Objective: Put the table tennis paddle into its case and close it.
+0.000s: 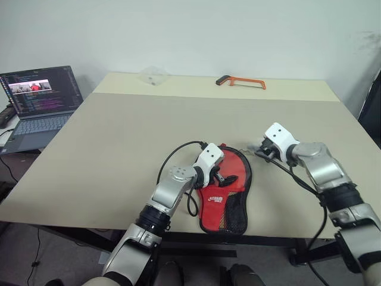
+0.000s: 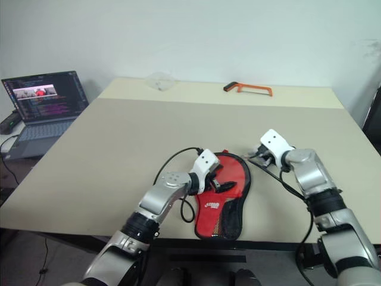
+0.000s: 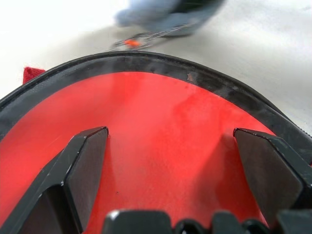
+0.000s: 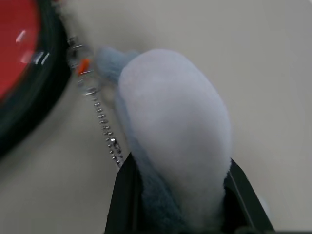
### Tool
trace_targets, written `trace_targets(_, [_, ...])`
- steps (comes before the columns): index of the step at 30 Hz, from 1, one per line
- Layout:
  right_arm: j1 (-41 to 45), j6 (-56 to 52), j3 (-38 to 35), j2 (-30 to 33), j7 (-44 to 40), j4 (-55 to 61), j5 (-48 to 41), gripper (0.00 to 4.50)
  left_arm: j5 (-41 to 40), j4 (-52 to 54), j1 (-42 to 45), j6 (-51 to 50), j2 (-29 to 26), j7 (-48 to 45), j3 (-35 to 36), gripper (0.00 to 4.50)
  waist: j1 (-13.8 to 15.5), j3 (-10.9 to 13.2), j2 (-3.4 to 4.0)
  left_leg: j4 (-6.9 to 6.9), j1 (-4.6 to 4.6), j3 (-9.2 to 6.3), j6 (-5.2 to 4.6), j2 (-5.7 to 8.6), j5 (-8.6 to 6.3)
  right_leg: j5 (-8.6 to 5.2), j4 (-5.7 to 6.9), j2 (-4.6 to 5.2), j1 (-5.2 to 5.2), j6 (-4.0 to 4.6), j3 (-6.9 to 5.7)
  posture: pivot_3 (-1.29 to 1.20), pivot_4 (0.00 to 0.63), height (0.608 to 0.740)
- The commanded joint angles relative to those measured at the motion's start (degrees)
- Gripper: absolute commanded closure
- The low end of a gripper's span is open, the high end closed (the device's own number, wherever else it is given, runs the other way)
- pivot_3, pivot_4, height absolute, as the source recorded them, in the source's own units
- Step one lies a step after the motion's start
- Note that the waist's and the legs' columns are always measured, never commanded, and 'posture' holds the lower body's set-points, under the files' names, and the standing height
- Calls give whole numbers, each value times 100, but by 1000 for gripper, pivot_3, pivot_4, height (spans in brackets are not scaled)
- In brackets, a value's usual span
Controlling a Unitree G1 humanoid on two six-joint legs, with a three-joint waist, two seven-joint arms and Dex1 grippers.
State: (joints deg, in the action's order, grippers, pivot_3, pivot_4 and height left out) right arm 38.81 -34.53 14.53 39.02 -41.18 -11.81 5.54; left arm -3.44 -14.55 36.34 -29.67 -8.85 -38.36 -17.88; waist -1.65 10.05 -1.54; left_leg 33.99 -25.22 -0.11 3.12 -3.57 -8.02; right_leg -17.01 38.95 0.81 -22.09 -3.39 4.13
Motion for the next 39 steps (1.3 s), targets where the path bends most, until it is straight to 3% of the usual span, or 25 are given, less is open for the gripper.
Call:
trace_targets(1, [-353,-147,-33,551,-574,927,-17,3955,127,-344,-86,-131,-57,-71,-151,0,0,-1,2,0,0,0,0,1,0,0,-1,0,1,-1,0,0,150,740])
trace_targets(9, [-1288,616,-40,1795,-1866,2266,-151,3975,211,-553,58,-52,-33,-187,-205,0,18,-2,2,4,2,0,1,7,0,-4,-8,9,5,-7,-2,0,150,740])
trace_targets(14, [-1991,1061,-198,2421,-2851,3210,-763,3976,263,-656,107,-13,4,-225,-259,0,10,-1,1,4,5,1,2,12,-1,-7,-12,15,11,-11,-2,0,150,740])
trace_targets(22, [-2718,847,-162,2547,-3386,4422,-1509,3983,326,-776,171,5,36,-249,-278,0,10,0,-4,4,30,-1,4,13,-3,-29,-23,21,40,26,-7,0,150,740])
trace_targets(30, [-3128,980,484,2486,-3376,4789,-1215,3985,528,-1084,306,116,-18,-224,-451,0,13,-7,-15,5,35,-4,8,15,-5,-31,-30,23,51,25,-11,0,150,740])
trace_targets(39, [-3178,917,417,2407,-3204,4753,-1137,3985,526,-1256,409,151,10,-226,-430,0,8,-22,-40,5,42,-7,10,14,-6,-31,-34,24,59,26,-14,0,150,740])
